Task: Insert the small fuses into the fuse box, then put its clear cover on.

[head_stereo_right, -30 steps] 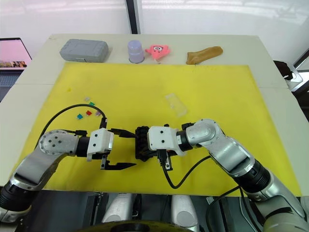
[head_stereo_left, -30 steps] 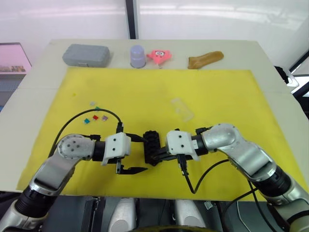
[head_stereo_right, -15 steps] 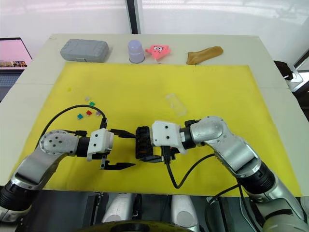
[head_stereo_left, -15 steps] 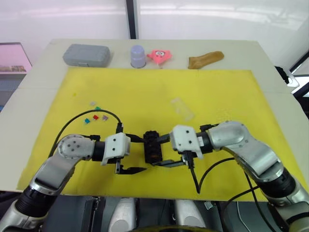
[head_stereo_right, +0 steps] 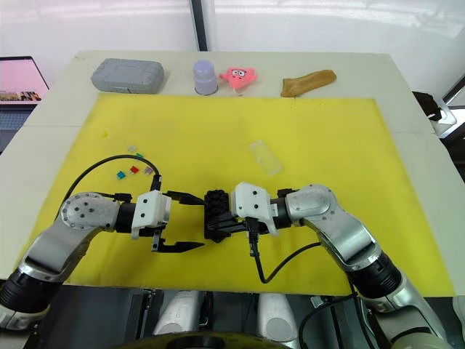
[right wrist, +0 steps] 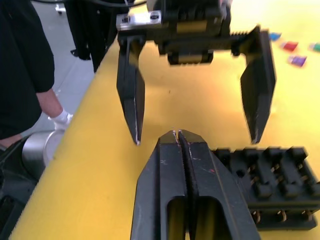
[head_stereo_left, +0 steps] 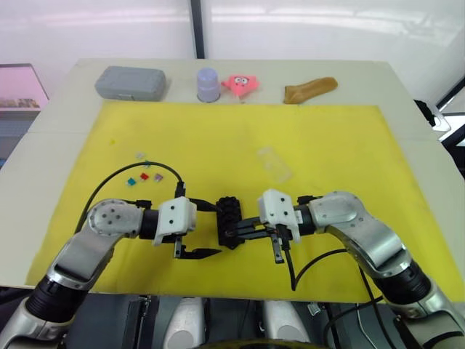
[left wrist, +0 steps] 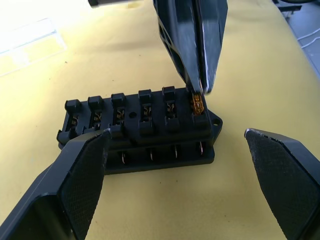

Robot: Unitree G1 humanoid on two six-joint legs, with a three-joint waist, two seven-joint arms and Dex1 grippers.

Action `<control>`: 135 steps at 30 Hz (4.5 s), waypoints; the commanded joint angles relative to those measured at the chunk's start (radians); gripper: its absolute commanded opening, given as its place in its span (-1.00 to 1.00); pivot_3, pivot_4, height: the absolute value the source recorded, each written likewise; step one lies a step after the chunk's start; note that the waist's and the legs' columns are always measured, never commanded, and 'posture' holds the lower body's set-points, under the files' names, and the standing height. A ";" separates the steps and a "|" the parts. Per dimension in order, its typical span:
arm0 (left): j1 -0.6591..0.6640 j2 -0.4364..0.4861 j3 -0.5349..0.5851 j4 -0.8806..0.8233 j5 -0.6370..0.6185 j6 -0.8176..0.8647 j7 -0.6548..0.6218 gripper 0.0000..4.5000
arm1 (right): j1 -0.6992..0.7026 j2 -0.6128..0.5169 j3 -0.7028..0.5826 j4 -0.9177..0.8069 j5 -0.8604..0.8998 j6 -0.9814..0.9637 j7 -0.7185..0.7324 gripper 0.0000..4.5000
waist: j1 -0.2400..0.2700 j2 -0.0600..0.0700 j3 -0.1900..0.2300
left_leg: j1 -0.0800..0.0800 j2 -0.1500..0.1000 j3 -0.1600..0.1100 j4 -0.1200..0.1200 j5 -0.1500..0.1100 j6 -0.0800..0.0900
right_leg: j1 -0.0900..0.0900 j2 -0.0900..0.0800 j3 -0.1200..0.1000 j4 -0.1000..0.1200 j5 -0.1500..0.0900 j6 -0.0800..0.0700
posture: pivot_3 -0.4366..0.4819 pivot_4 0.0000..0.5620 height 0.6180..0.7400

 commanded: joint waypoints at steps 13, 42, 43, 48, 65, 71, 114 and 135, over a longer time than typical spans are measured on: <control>-0.046 -0.016 -0.004 0.001 0.005 -0.003 0.008 1.00 | 0.003 -0.026 0.055 0.022 -0.110 -0.045 -0.016 -0.97 | 0.000 0.000 0.000 | 0.001 0.000 0.000 0.000 0.000 0.000 | 0.001 0.000 0.000 0.000 0.000 0.000 | -0.05 -0.47 1.00; 0.343 0.248 0.668 0.302 -0.293 0.323 -0.039 1.00 | 0.634 -0.186 -1.106 -0.172 0.242 0.305 -0.208 0.98 | 0.020 0.001 -0.001 | 0.006 0.001 0.003 -0.001 -0.005 0.009 | 0.005 0.001 0.002 0.000 0.000 0.000 | -0.05 -0.47 1.00; 0.358 0.268 0.654 0.345 -0.254 0.270 -0.069 1.00 | 0.642 -0.185 -1.094 -0.168 0.241 0.287 -0.202 0.98 | 0.020 0.001 -0.001 | 0.006 0.001 0.003 -0.001 -0.005 0.009 | 0.005 0.000 0.002 0.000 0.000 0.000 | -0.05 -0.47 1.00; 0.226 0.355 0.514 0.611 -0.177 0.180 -0.248 1.00 | 0.554 -0.199 -0.939 -0.108 0.215 0.214 -0.211 0.98 | 0.020 0.000 -0.001 | 0.008 0.001 0.004 -0.001 -0.005 0.009 | 0.006 0.001 0.002 0.000 0.000 0.000 | -0.05 -0.47 1.00; -0.221 0.300 0.224 1.047 0.029 -0.029 -0.445 1.00 | 0.419 -0.277 -0.758 -0.026 0.167 0.183 -0.221 0.98 | 0.021 0.000 0.000 | 0.016 0.001 0.006 -0.001 -0.008 0.014 | 0.013 0.001 0.002 -0.001 0.000 0.000 | -0.05 -0.47 1.00; -0.352 0.272 0.178 1.178 0.064 -0.057 -0.465 1.00 | 0.404 -0.277 -0.745 -0.027 0.159 0.187 -0.239 0.98 | 0.026 0.000 0.000 | 0.016 0.000 0.006 -0.001 -0.008 0.014 | 0.014 0.000 0.002 -0.001 0.000 0.000 | -0.05 -0.47 1.00; 0.000 0.157 0.889 0.588 -0.681 1.169 0.245 1.00 | -0.212 -0.101 -0.218 0.030 0.189 0.139 -0.095 0.98 | 0.000 0.000 0.000 | 0.015 0.002 0.003 -0.002 -0.008 0.013 | 0.012 -0.004 0.002 -0.002 0.000 0.000 | -0.05 -0.47 1.00; -0.235 0.006 1.026 0.748 -0.703 1.363 0.556 1.00 | -0.343 0.032 -0.082 0.093 0.052 0.086 -0.076 0.98 | -0.005 -0.004 -0.001 | 0.000 0.000 0.003 0.000 0.000 -0.001 | -0.006 -0.004 0.002 0.005 0.000 0.000 | -0.05 -0.47 1.00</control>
